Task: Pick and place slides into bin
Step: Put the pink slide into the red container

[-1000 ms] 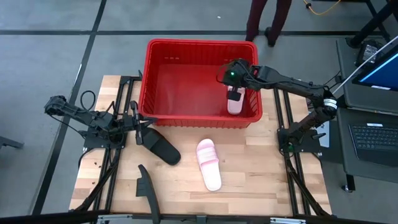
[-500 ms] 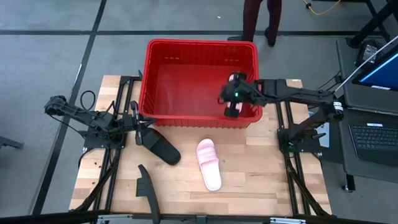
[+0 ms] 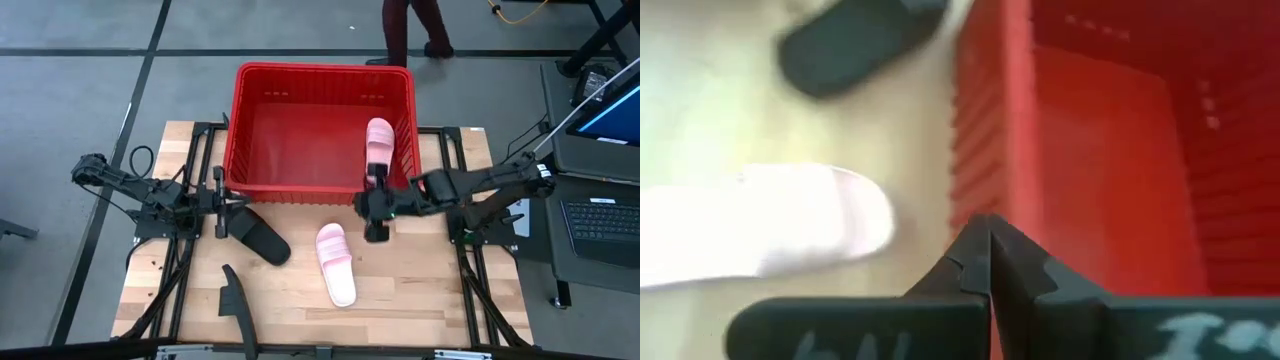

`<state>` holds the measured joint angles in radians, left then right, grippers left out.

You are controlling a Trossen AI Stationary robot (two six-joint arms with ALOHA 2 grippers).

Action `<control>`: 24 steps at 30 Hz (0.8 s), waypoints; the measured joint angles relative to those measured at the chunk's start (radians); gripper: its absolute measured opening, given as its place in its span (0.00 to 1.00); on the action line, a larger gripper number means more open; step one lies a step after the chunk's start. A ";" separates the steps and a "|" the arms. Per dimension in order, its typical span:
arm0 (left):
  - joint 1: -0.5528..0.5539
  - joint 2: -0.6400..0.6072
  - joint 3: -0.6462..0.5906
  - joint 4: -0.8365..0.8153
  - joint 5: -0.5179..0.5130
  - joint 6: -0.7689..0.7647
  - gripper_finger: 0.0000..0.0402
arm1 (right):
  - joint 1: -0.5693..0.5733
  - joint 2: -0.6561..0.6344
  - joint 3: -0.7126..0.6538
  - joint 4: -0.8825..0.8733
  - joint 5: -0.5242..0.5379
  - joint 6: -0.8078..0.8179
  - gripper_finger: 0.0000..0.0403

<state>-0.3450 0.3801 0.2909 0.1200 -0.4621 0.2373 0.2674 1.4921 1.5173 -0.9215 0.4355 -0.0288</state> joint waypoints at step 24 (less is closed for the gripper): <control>0.000 0.000 0.000 -0.019 0.123 -0.071 0.00 | 0.237 0.050 -0.275 0.351 0.068 0.158 0.01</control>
<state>-0.3450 0.3798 0.2909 0.1012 -0.3389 0.1665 0.5039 1.5419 1.2423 -0.5705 0.5037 0.1291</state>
